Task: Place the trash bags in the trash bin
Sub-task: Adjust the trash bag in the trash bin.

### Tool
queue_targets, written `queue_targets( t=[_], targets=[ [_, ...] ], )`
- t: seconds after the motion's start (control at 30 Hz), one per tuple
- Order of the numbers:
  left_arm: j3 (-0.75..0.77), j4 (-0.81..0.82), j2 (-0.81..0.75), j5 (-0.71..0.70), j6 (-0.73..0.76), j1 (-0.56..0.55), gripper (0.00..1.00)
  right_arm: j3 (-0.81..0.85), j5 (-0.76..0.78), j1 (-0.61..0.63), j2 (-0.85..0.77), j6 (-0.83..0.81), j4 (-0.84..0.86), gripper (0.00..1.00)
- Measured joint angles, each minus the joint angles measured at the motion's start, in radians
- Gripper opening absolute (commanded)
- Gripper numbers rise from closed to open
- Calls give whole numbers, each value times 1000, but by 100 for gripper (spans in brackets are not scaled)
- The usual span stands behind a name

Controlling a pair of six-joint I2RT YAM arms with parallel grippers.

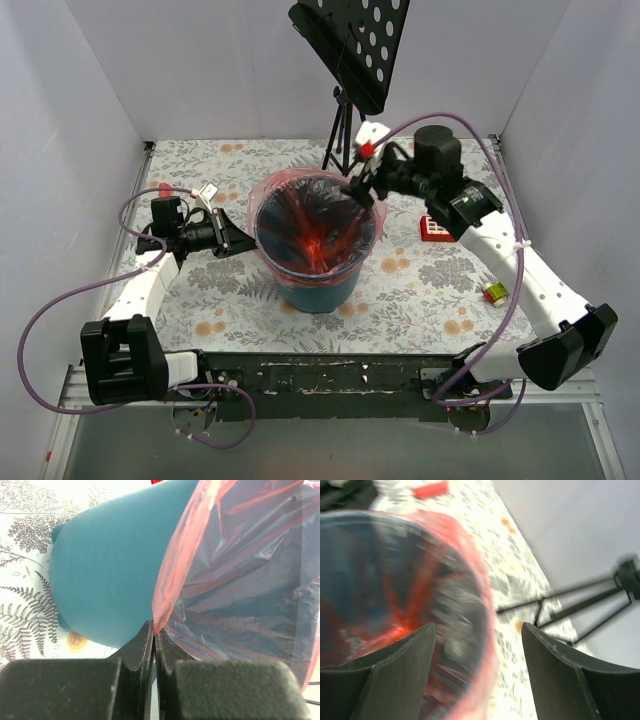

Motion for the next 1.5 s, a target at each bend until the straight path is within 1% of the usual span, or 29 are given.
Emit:
queue_targets(
  t=[0.13, 0.23, 0.37, 0.43, 0.53, 0.6, 0.67, 0.73, 0.77, 0.8, 0.87, 0.9, 0.93, 0.97, 1.03, 1.07, 1.17, 1.3, 1.4, 1.5],
  targets=[
    [1, -4, 21, 7, -1, 6, 0, -64, 4, -189, 10, 171, 73, 67],
    [2, 7, 49, 25, -12, 8, 2, -130, -6, -264, 10, 274, 101, 65],
    [2, 40, 92, 51, -40, 9, 8, -219, -39, -296, 6, 341, 133, 64],
    [2, 55, 108, 61, -53, 9, 16, -262, -72, -296, 1, 355, 139, 63],
    [2, 61, 113, 72, -61, 9, 26, -328, -109, -296, -13, 374, 161, 63],
    [8, 50, 113, 80, -50, 10, 29, -367, -119, -294, -15, 388, 172, 63],
    [32, -3, 113, 79, -2, 14, 32, -393, -119, -294, -14, 402, 174, 64],
    [77, -90, 113, 79, 88, 32, 38, -400, -119, -294, -14, 414, 172, 66],
    [105, -141, 113, 79, 139, 51, 41, -399, -119, -294, -14, 418, 177, 66],
    [128, -179, 113, 77, 177, 73, 42, -398, -119, -294, -15, 421, 179, 67],
    [195, -259, 113, 73, 262, 151, 44, -391, -117, -294, -15, 422, 175, 68],
    [230, -282, 113, 68, 294, 186, 43, -386, -115, -295, -15, 421, 172, 69],
    [270, -294, 113, 62, 320, 219, 41, -382, -112, -295, -16, 420, 169, 69],
    [309, -292, 113, 60, 338, 243, 35, -381, -107, -296, -18, 419, 166, 70],
    [365, -228, 113, 61, 327, 250, 8, -381, -102, -300, -23, 417, 158, 71],
    [387, -177, 113, 60, 306, 236, 0, -381, -98, -301, -25, 417, 155, 72],
    [475, -58, 145, 43, 279, 135, 0, -381, -84, -307, -31, 416, 146, 76],
    [671, 45, 299, 34, 282, -28, 0, -381, -54, -311, -33, 409, 126, 79],
    [755, 100, 417, 26, 274, -85, 0, -379, -32, -312, -33, 400, 108, 79],
    [769, 134, 495, 19, 253, -114, 0, -378, -10, -313, -36, 392, 95, 80]
  ],
)
